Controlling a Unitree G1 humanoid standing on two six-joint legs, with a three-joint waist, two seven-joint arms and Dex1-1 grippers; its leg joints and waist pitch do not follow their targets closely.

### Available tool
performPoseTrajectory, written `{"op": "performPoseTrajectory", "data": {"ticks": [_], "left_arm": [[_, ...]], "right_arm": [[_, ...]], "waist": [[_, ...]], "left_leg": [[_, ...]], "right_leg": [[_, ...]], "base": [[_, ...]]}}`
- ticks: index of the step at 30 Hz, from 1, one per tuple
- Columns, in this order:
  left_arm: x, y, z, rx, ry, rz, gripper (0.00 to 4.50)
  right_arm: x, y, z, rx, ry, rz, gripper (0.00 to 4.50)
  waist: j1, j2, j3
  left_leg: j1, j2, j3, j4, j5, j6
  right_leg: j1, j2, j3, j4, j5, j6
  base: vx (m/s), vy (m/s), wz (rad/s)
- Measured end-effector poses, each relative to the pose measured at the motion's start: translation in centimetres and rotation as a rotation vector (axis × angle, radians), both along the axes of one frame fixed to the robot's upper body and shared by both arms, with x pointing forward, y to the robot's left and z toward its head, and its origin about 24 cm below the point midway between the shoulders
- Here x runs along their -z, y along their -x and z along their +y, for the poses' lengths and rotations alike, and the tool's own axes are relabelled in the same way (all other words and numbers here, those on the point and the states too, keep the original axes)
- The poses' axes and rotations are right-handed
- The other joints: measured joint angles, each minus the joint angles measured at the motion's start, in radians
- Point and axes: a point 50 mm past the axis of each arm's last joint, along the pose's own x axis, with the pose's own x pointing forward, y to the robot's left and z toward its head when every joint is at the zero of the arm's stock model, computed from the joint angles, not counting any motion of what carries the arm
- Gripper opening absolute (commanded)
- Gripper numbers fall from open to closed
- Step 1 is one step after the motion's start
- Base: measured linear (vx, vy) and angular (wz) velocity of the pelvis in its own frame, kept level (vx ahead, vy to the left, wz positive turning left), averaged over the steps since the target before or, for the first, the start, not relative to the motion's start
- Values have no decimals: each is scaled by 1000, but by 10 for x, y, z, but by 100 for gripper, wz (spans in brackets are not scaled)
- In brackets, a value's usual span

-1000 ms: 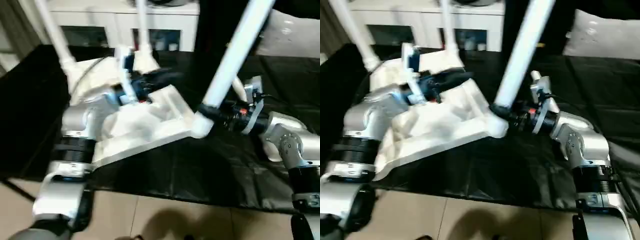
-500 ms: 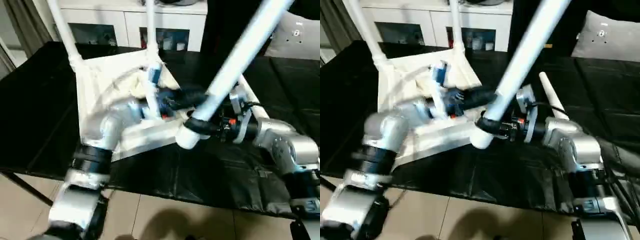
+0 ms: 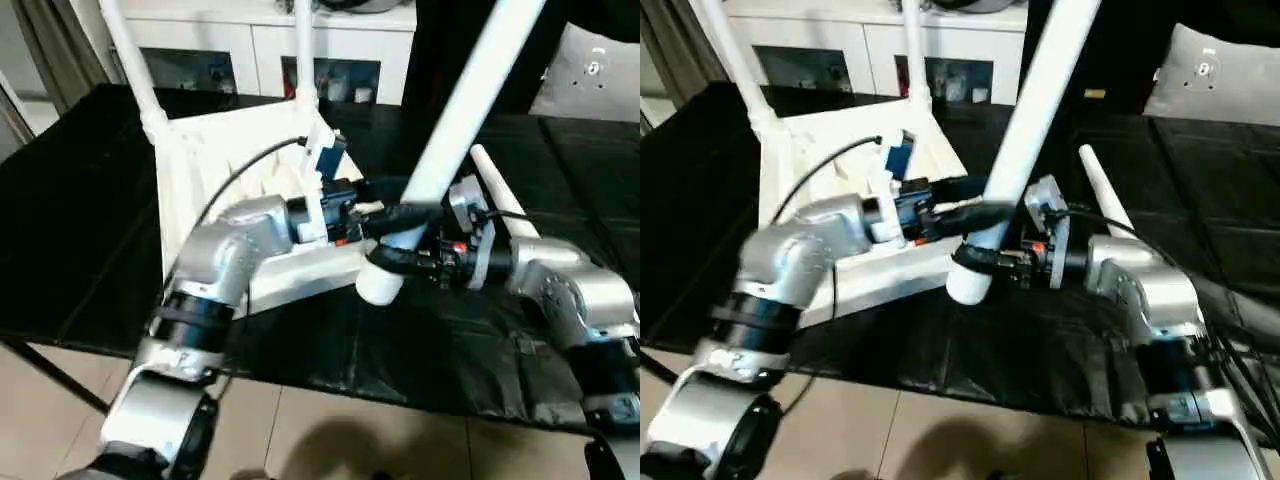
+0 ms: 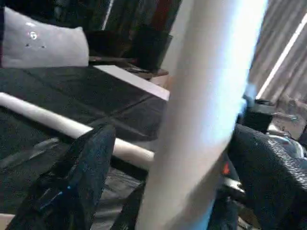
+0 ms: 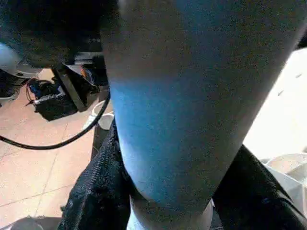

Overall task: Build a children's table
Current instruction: Insert table leg to table base

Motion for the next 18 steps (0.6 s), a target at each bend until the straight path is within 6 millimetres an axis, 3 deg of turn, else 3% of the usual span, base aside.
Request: {"op": "performPoseTrajectory", "data": {"ticks": [6,8,18], "left_arm": [[0,0,-3,2,12,-3,334],[0,0,-4,-3,17,-5,297],[0,1,-5,6,28,-5,238]], "right_arm": [[1,-1,-1,10,1,4,187],[2,-1,-1,12,0,8,187],[4,-2,-3,26,8,14,187]], "waist": [[2,0,0],[2,0,0],[2,0,0]], "left_leg": [[0,0,0,1,0,0],[-1,0,0,1,0,0],[-1,0,0,2,0,0]], "right_leg": [[0,0,0,0,0,0],[0,0,0,0,1,0],[0,0,0,1,1,0]], "base": [[0,0,0],[0,0,0],[0,0,0]]}}
